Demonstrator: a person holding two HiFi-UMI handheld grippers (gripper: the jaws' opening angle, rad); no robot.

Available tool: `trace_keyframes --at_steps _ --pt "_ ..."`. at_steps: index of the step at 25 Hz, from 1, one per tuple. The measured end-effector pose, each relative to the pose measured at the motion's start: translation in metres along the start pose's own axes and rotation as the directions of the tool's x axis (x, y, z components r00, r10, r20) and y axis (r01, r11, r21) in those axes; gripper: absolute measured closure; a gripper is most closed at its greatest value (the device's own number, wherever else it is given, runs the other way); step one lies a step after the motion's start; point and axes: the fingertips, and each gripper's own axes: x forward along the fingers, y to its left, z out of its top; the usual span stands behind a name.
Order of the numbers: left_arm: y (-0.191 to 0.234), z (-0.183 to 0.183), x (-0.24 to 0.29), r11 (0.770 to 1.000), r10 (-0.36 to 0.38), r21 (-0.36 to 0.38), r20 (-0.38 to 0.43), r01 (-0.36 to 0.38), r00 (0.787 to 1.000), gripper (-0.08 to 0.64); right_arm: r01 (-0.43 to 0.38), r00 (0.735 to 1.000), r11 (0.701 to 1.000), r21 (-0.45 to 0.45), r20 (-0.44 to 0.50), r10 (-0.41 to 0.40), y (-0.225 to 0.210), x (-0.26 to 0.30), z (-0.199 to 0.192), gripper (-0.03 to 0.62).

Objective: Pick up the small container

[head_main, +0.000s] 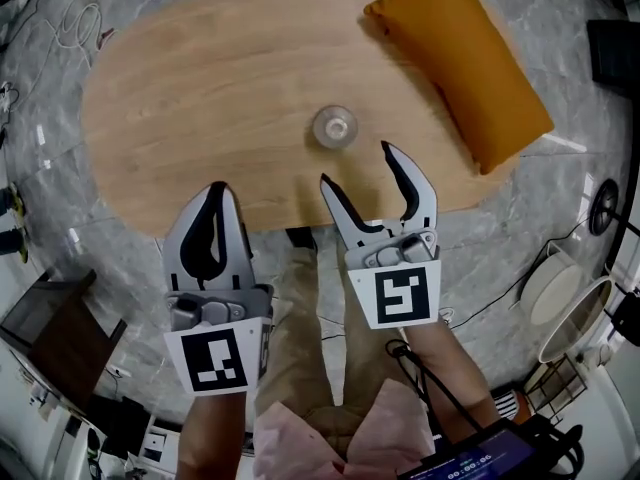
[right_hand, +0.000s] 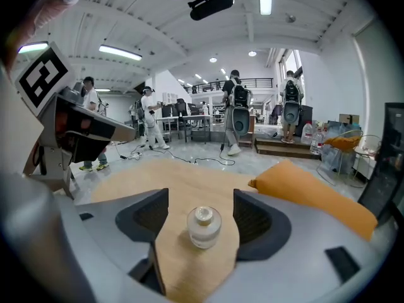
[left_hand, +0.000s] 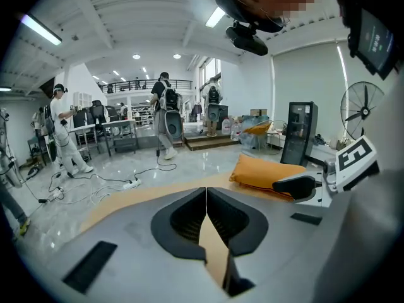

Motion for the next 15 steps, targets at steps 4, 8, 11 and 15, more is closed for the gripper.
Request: trace_keyframes --at_steps 4,8,11,15 --pt "0.005 -0.013 0.004 1.0 0.012 -0.004 -0.028 -0.012 1.0 0.545 -0.011 1.0 1.0 -0.002 -0.008 0.011 0.002 0.013 -0.007 0.267" --pt "0.011 -0.026 0.018 1.0 0.025 -0.005 -0.057 -0.025 0.998 0.546 -0.019 1.0 1.0 0.004 -0.025 0.019 -0.004 0.033 -0.02 0.259" --pt "0.011 -0.027 0.028 0.999 0.019 -0.046 -0.038 -0.021 0.999 0.545 -0.031 0.999 0.999 -0.012 -0.037 0.03 -0.005 0.045 -0.027 0.25" --pt "0.02 -0.043 0.044 0.997 0.036 -0.064 -0.06 -0.04 0.998 0.546 -0.05 0.997 0.998 -0.026 -0.056 0.048 -0.006 0.07 -0.041 0.238"
